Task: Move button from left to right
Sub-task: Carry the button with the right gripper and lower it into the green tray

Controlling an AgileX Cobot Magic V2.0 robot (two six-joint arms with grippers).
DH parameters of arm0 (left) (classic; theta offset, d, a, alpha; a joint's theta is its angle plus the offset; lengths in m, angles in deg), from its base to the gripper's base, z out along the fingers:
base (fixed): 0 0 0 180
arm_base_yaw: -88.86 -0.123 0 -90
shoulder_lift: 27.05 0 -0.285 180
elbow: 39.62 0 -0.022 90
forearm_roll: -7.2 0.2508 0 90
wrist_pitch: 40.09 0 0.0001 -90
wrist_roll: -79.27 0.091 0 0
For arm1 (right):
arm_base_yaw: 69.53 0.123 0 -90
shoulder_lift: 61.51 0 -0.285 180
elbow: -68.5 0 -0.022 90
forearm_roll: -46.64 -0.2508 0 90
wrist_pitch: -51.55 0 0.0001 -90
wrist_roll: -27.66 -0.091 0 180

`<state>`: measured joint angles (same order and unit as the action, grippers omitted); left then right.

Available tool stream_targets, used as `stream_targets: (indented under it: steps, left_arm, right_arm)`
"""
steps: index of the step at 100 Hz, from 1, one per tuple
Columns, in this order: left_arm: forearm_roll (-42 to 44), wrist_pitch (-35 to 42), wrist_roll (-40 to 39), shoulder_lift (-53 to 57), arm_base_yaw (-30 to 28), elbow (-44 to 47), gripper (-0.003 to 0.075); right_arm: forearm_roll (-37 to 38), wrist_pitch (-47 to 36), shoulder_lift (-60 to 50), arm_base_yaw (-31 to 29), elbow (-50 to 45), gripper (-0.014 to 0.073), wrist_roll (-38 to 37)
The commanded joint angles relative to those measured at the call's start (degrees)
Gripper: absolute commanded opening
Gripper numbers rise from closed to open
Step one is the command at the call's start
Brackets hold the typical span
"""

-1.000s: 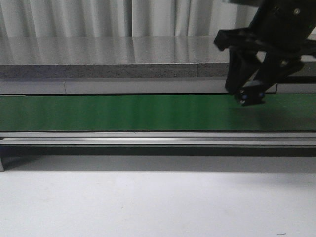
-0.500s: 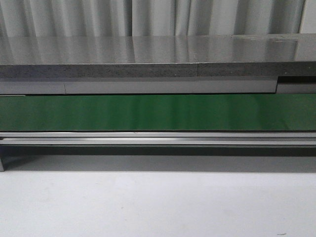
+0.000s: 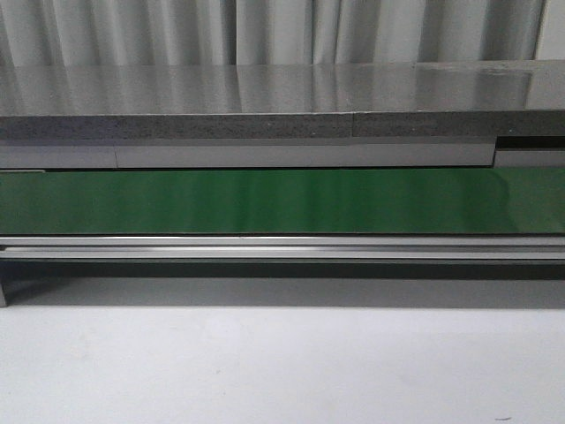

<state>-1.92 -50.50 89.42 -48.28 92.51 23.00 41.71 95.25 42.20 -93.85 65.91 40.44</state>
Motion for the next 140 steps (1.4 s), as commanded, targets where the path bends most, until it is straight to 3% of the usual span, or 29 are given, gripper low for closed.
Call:
stream_targets:
  steps: [1, 31, 72, 104, 140]
  left_arm:
    - [-0.63, 4.79, -0.17, -0.5, 0.52, -1.52, 0.0005]
    - [-0.63, 4.79, -0.17, -0.5, 0.52, -1.52, 0.0005]
    - [-0.63, 4.79, -0.17, -0.5, 0.52, -1.52, 0.0005]
    - [-0.63, 4.79, -0.17, -0.5, 0.52, -1.52, 0.0005]
    - [-0.63, 4.79, -0.17, -0.5, 0.52, -1.52, 0.0005]
  right_arm:
    - [0.23, -4.09, 0.25, -1.4, 1.89, 0.0162, 1.56]
    - [0.27, -5.25, 7.94, -3.95, 1.94, 0.0162, 3.8]
    - [0.31, -4.74, 9.29, -4.16, 1.94, 0.0167, 3.8]
    - [0.31, -4.42, 9.29, -4.16, 1.94, 0.0367, 3.8]
    - [0.31, -4.36, 9.29, -4.16, 1.94, 0.0374, 3.8]
